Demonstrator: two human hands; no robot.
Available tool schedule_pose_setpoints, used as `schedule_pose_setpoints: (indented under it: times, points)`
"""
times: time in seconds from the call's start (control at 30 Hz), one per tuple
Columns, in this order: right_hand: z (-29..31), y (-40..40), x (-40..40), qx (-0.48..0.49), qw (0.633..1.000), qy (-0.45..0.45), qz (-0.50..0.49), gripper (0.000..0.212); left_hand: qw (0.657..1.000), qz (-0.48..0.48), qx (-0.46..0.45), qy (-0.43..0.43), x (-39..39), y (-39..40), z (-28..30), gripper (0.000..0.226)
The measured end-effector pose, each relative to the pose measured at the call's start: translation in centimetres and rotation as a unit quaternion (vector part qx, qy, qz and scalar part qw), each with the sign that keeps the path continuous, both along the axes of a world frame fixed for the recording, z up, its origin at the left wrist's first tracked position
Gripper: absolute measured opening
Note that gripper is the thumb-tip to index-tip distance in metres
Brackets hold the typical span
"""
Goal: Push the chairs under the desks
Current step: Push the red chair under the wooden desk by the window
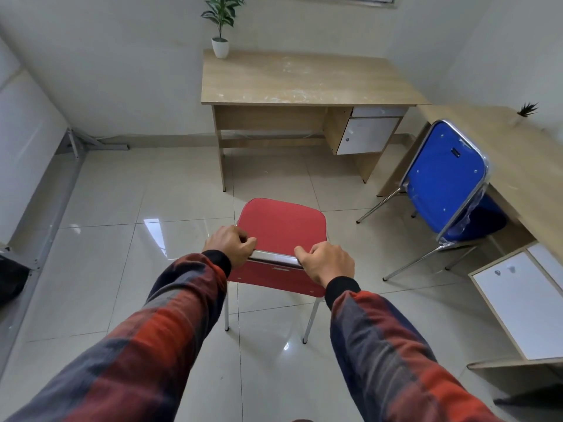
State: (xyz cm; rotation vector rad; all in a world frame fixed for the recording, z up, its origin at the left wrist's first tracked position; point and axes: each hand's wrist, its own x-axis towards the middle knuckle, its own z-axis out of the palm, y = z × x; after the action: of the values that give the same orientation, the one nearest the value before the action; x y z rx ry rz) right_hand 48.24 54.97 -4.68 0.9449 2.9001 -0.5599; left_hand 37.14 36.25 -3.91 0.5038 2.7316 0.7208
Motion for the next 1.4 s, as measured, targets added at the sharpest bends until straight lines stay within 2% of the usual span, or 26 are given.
schedule_pose_setpoints:
  times: [0.2, 0.33, 0.47, 0.83, 1.13, 1.23, 1.4]
  points:
    - [-0.2, -0.9, -1.6, 0.007, 0.999, 0.027, 0.017, 0.056, 1.0, 0.015, 0.0, 0.008, -2.3, -0.8, -0.1, 0.034]
    - [-0.3, 1.7, -1.9, -0.001, 0.999, 0.026, 0.026, 0.063, 1.0, 0.013, 0.003, 0.0, -1.8, 1.2, -0.1, 0.035]
    - [0.3, 3.8, -2.5, 0.001, 1.0, 0.014, 0.018, 0.061, 1.0, 0.012, 0.015, 0.006, -2.0, 2.9, -0.4, 0.036]
    - [0.2, 0.6, -5.1, -0.004, 0.999, 0.025, 0.022, 0.054, 1.0, 0.012, 0.01, -0.003, -6.1, 0.6, -0.6, 0.035]
    - [1.0, 5.4, -5.9, 0.002, 1.0, 0.022, 0.007, 0.06, 0.999, 0.016, 0.027, 0.004, -5.5, 4.7, -0.4, 0.037]
    - [1.1, 4.5, -6.8, 0.01, 1.0, 0.016, -0.01, 0.055, 0.999, 0.007, 0.041, 0.002, -6.8, 4.2, -0.6, 0.037]
    - [0.1, 1.3, -7.8, 0.017, 0.999, 0.025, -0.011, 0.058, 0.999, 0.004, 0.031, 0.004, -9.1, 1.9, -0.7, 0.033]
